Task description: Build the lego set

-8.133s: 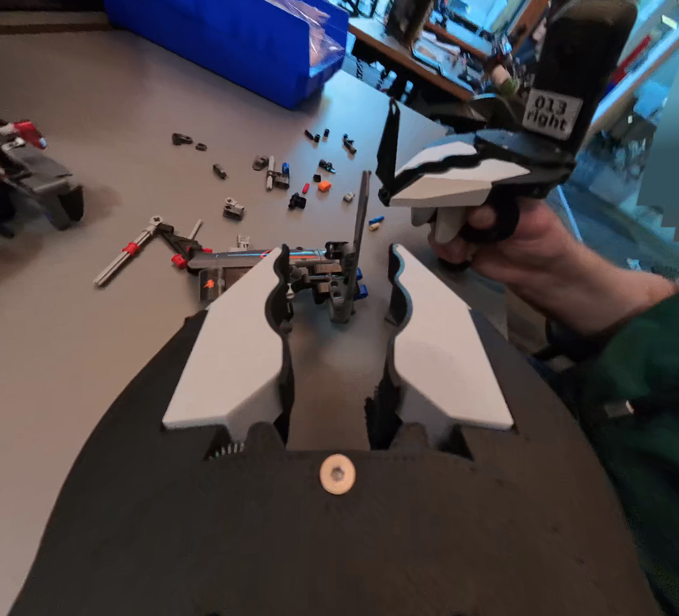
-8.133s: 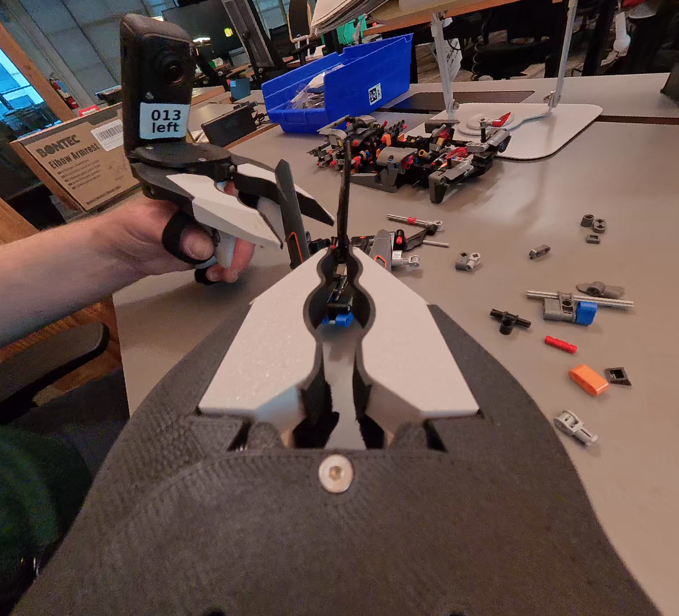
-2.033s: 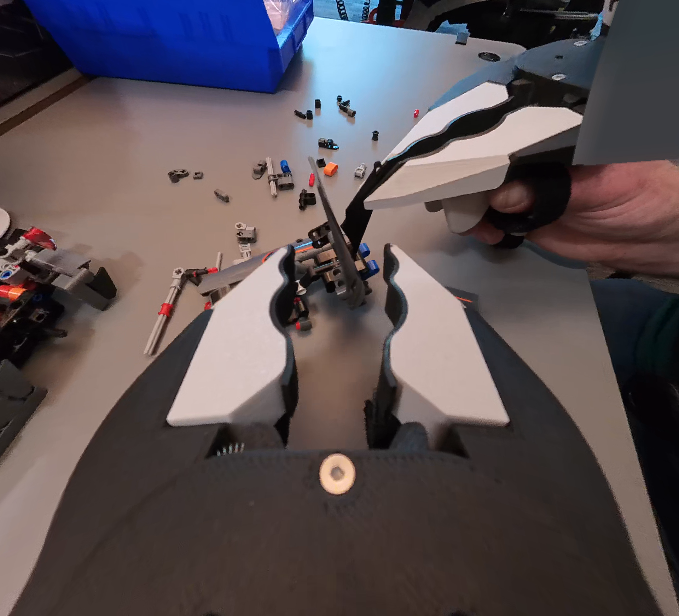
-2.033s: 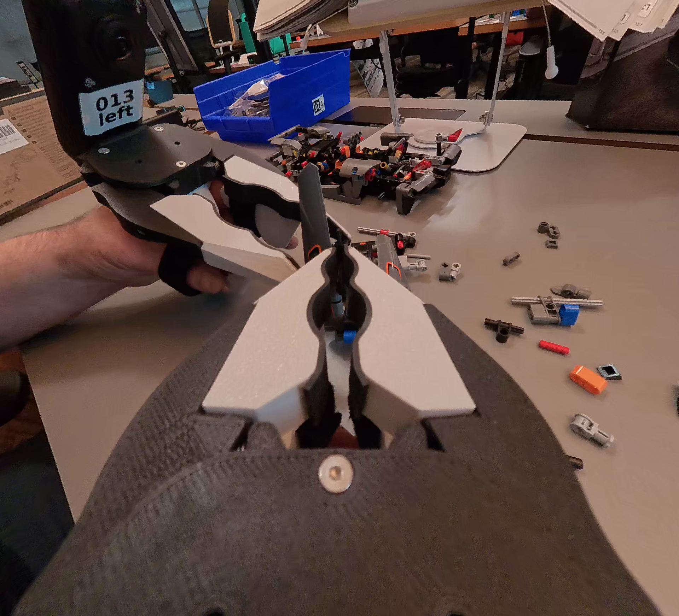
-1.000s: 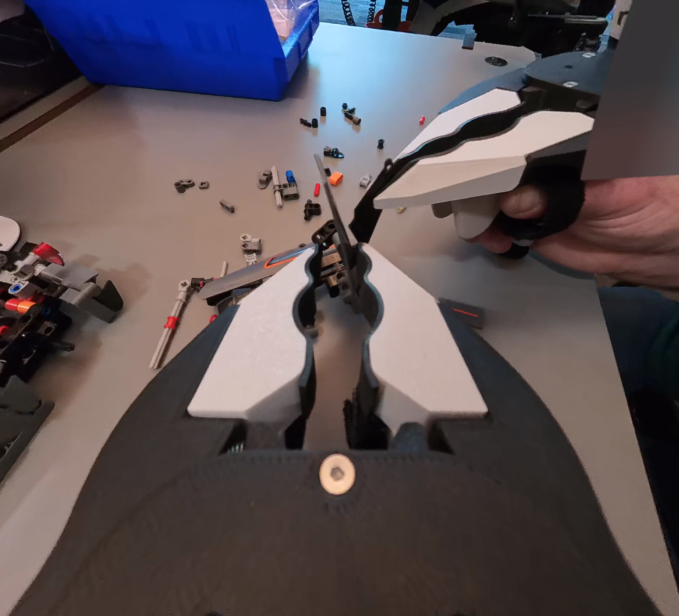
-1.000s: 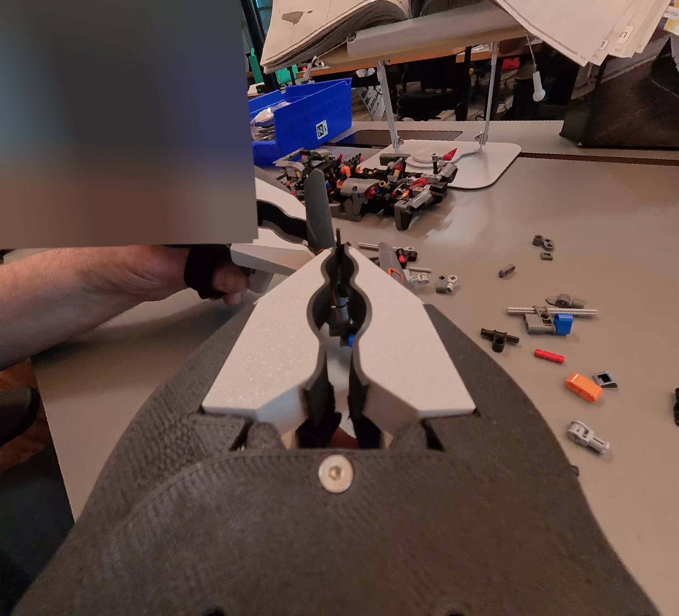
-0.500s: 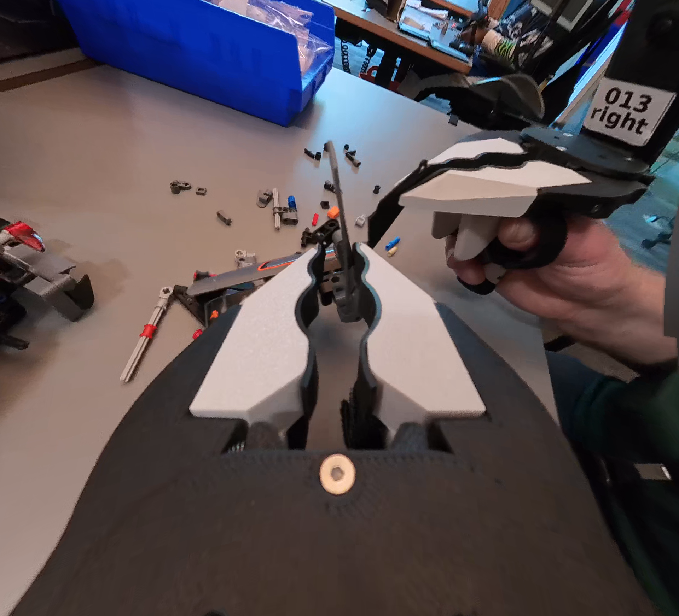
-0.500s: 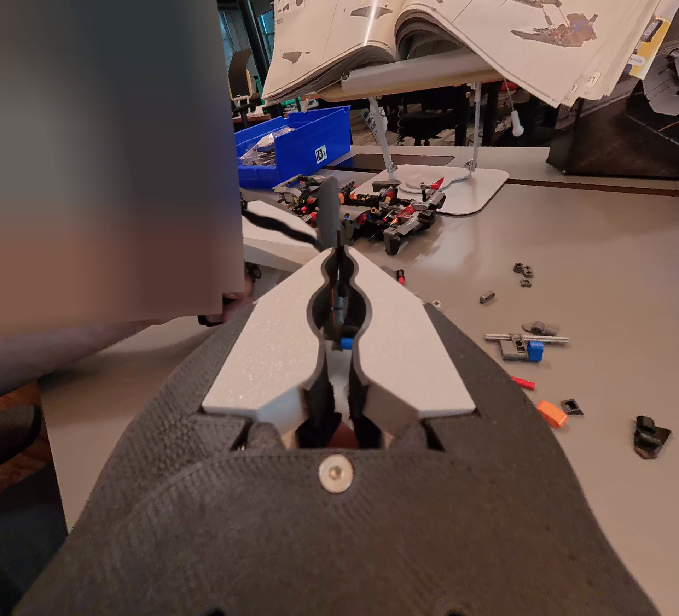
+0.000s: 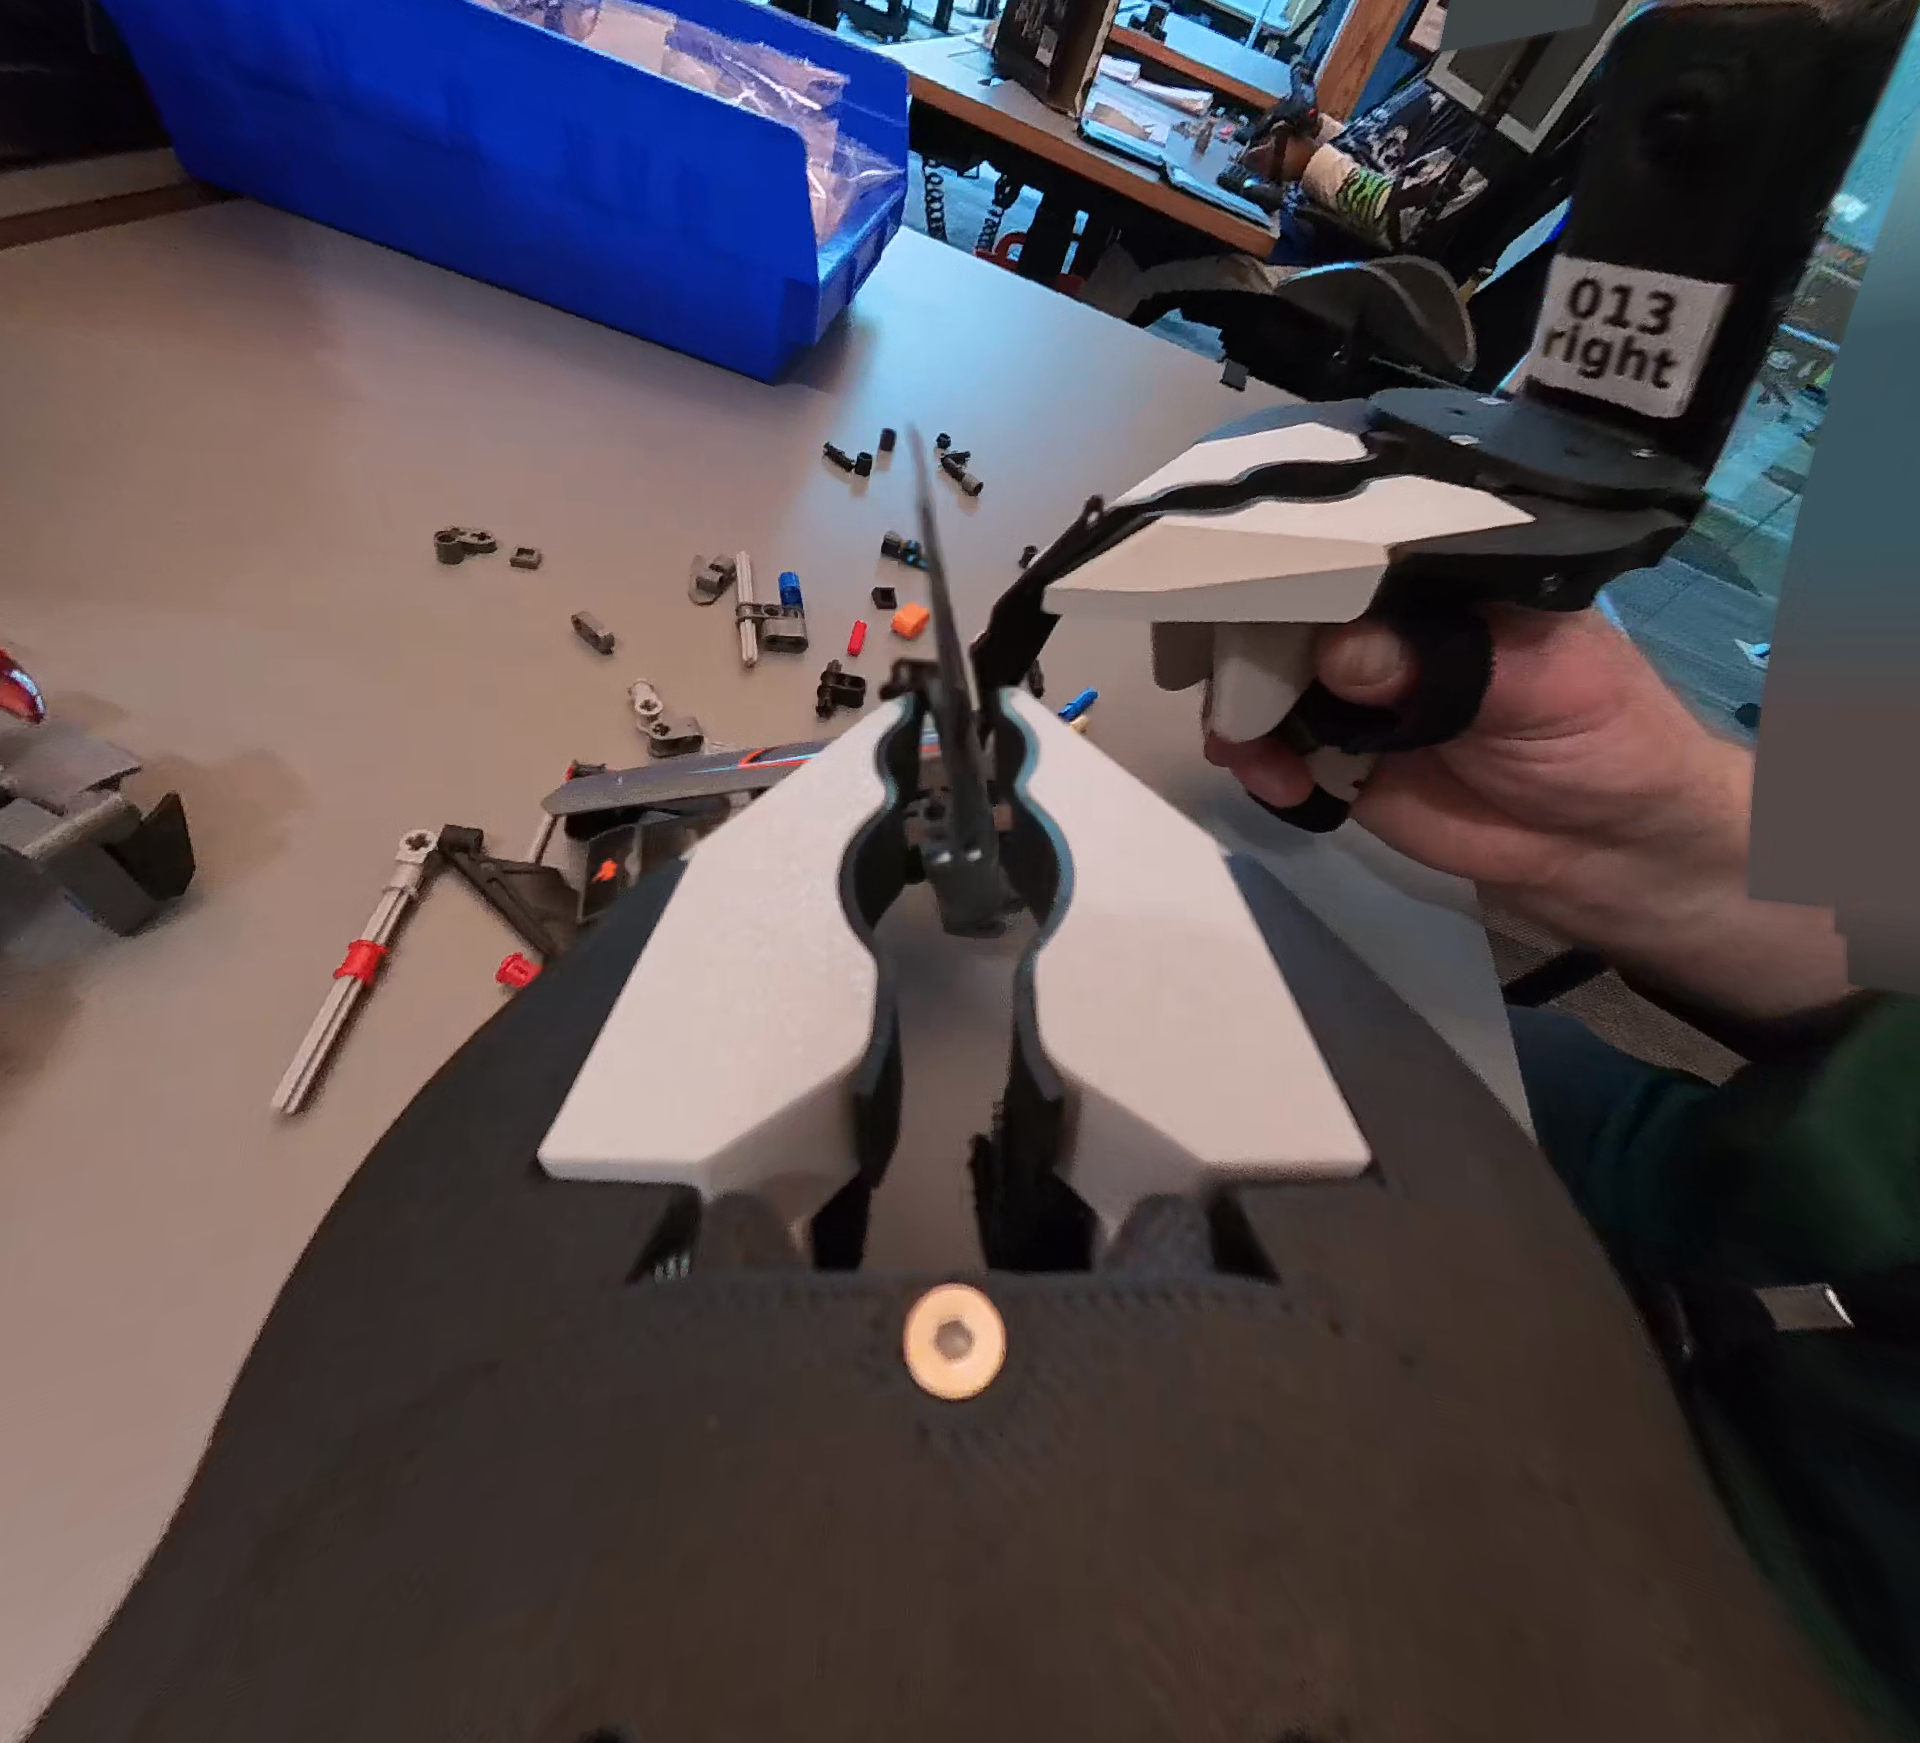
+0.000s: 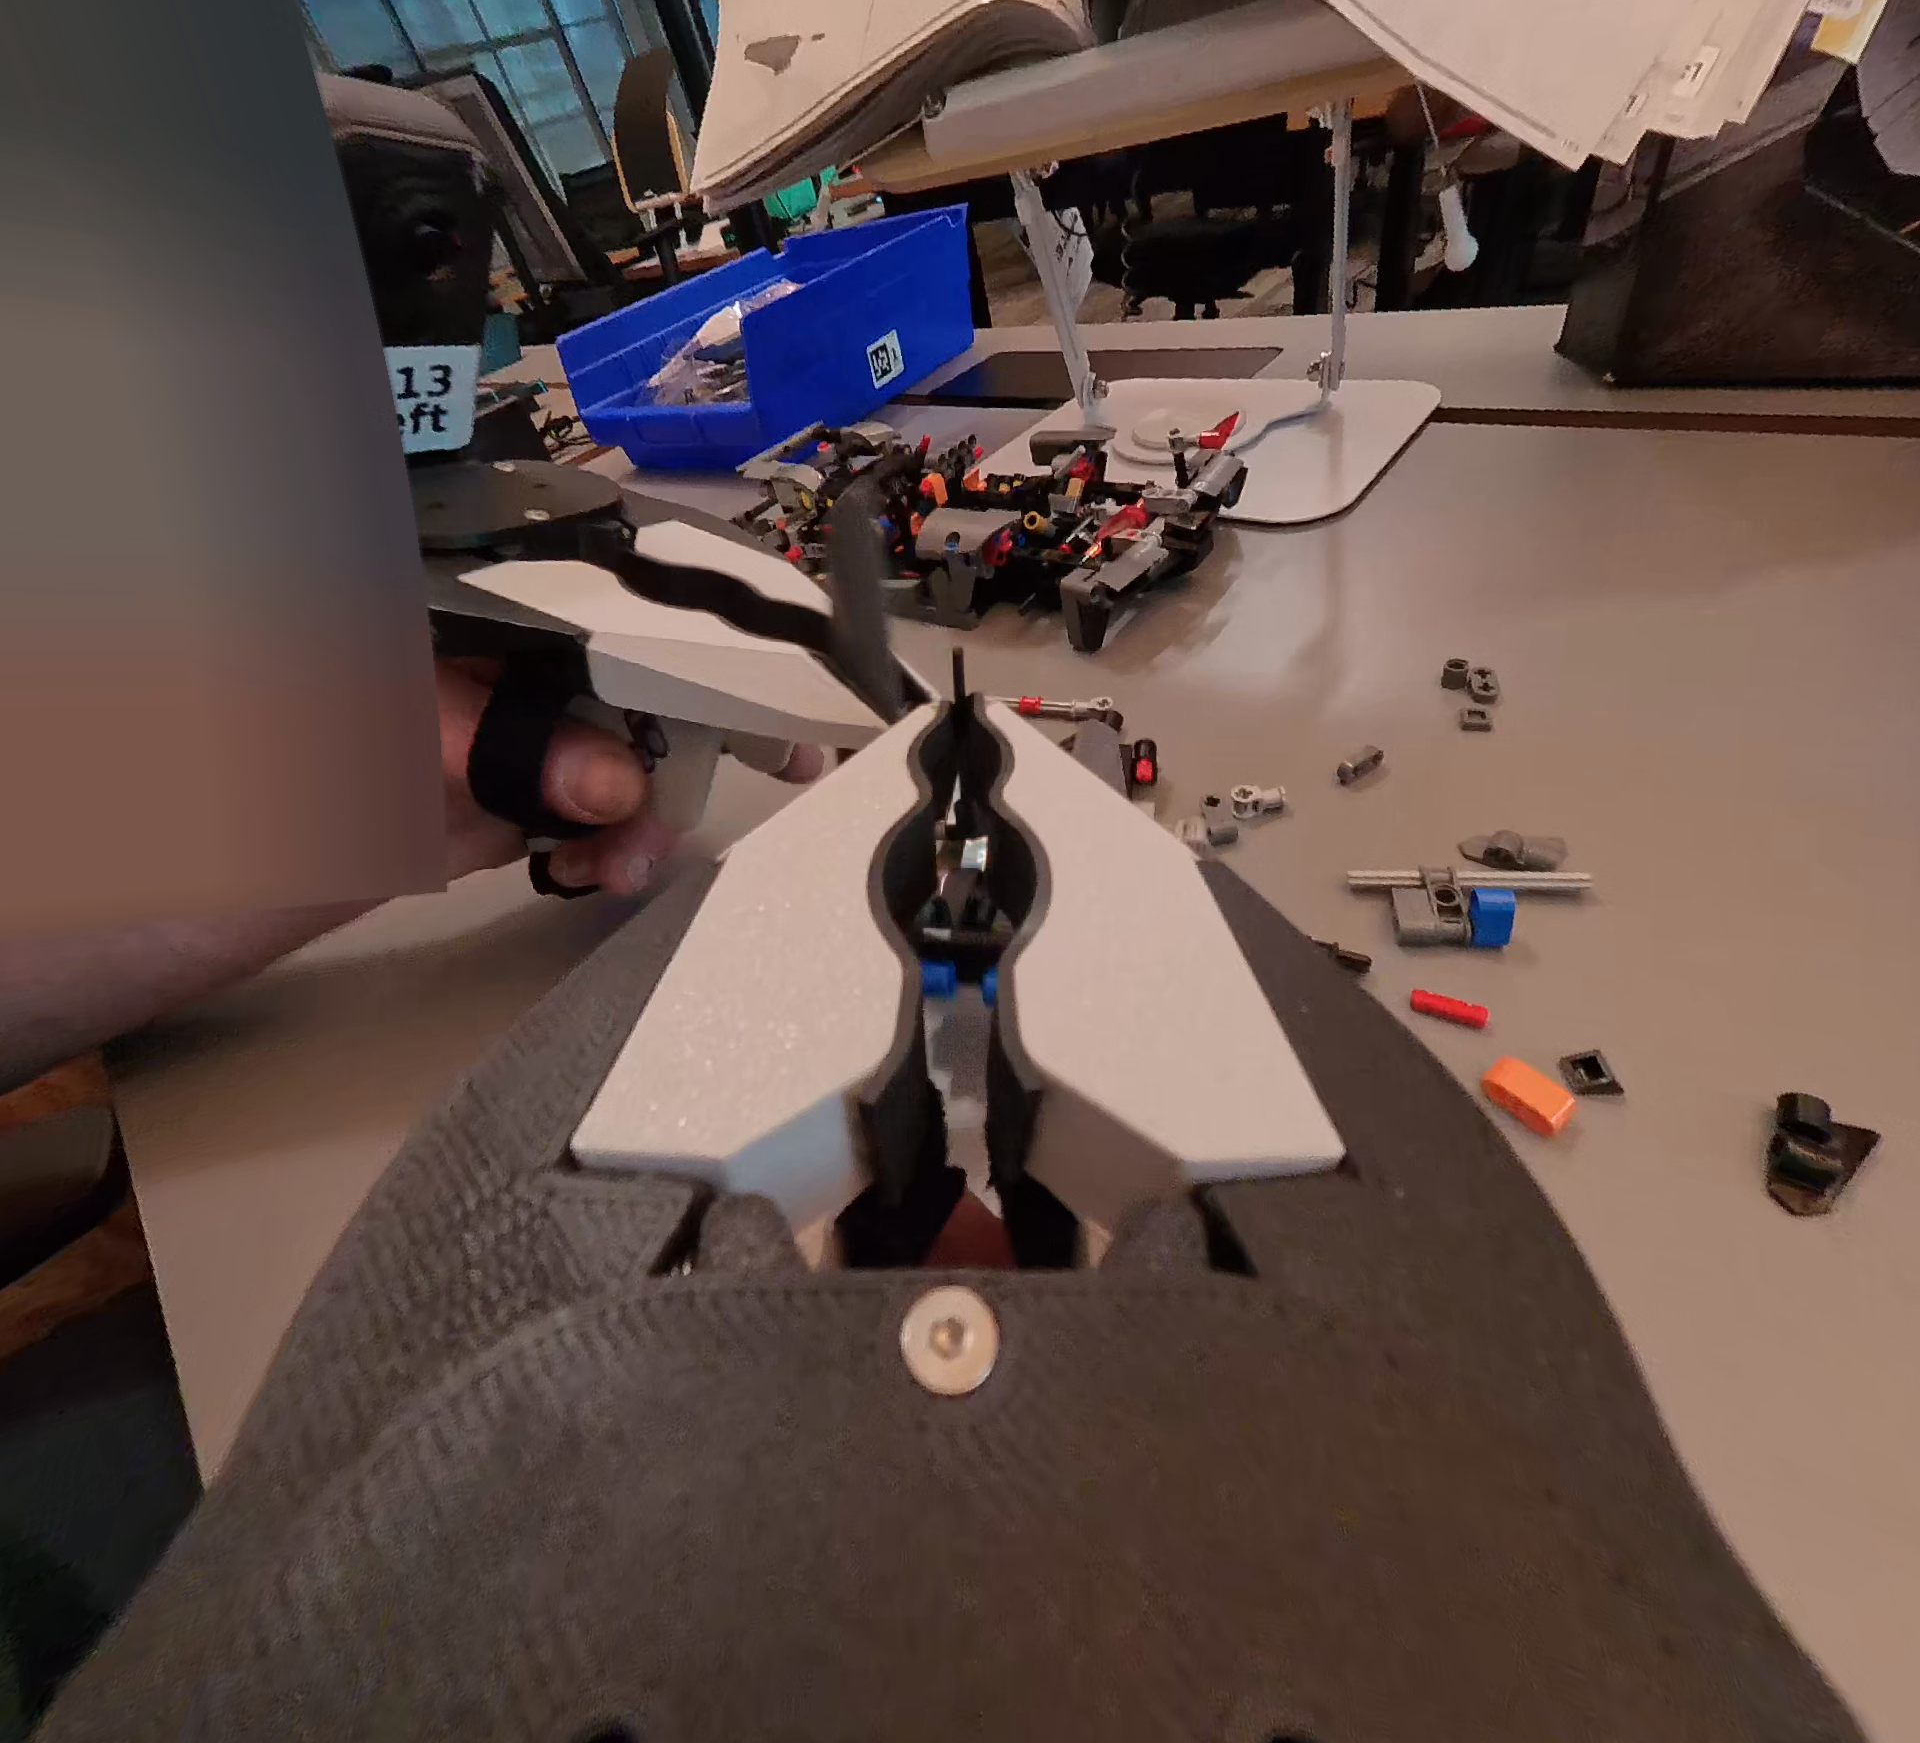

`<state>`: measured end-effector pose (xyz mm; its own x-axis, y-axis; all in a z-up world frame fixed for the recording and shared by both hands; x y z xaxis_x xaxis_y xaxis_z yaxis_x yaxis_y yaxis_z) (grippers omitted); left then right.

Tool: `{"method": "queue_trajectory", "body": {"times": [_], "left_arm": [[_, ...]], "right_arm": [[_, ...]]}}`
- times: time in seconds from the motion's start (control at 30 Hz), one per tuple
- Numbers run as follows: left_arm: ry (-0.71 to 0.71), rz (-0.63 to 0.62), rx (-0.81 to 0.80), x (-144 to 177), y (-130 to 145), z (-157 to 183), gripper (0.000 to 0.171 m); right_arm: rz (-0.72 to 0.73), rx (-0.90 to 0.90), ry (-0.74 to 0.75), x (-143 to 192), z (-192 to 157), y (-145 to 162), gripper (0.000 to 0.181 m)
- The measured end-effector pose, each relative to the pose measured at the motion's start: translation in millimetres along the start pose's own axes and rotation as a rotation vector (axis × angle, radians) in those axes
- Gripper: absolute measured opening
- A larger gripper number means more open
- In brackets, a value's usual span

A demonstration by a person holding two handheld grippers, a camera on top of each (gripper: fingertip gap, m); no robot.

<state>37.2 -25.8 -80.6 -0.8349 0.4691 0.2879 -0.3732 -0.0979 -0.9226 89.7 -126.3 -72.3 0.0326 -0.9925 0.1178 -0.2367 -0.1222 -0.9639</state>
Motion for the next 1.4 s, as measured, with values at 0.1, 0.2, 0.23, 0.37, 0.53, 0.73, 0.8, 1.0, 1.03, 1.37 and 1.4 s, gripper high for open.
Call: {"method": "queue_trajectory", "body": {"times": [0.1, 0.2, 0.23, 0.37, 0.53, 0.73, 0.8, 1.0, 1.03, 1.37, 1.4], "left_arm": [[-0.03, -0.017, -0.077, 4.7, 2.3, 0.4, 0.025], [-0.026, -0.069, -0.154, 9.3, 5.6, -0.1, 0.045], [-0.012, -0.08, -0.167, 9.4, 5.4, -0.4, 0.051], [0.055, -0.146, -0.25, 2.2, 4.7, -0.7, 0.056], [0.102, -0.174, -0.257, -7.9, 8.5, 2.8, 0.028], [0.076, -0.144, -0.24, -9.0, 6.1, 3.4, 0.005], [0.056, -0.132, -0.222, -10.0, 3.7, 1.8, 0.005], [0.067, -0.119, -0.111, -19.2, 0.3, -1.5, 0.005], [0.061, -0.116, -0.096, -20.4, -0.8, -2.7, 0.005], [0.044, 0.001, 0.155, -28.2, -25.0, -19.8, 0.006], [0.041, 0.013, 0.169, -29.6, -26.8, -20.5, 0.005]], "right_arm": [[-0.014, 0.001, -0.01, -0.9, -1.5, 3.3, 0.0], [-0.016, -0.005, -0.022, 0.1, -3.3, 5.4, 0.0], [-0.016, -0.009, -0.026, 0.8, -3.7, 6.3, 0.0], [-0.016, -0.016, -0.025, 3.9, -3.1, 9.9, 0.0], [-0.02, -0.032, -0.024, 7.5, -1.4, 13.2, 0.0], [-0.018, -0.034, -0.039, 9.1, -1.1, 12.5, 0.0], [-0.012, -0.033, -0.04, 10.5, 0.6, 10.3, 0.0], [-0.008, -0.038, -0.053, 12.1, 7.0, 4.0, 0.0], [-0.005, -0.042, -0.059, 12.4, 7.9, 3.2, 0.0], [0.032, -0.029, -0.041, 15.4, 21.0, -12.9, 0.0], [0.029, -0.018, -0.034, 14.2, 22.2, -14.4, 0.0]]}}
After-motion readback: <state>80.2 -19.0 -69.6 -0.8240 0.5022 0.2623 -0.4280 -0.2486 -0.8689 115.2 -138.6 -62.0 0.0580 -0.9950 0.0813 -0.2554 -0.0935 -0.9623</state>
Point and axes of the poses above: each gripper's, where its closed fingertips meet, x back along the fingers, y out of its underside, z = x × y across the jaws, the point moved 6 cm from there along x, back along the fingers, and after that the axes turned 5 degrees about -y, right-handed, at the moved point
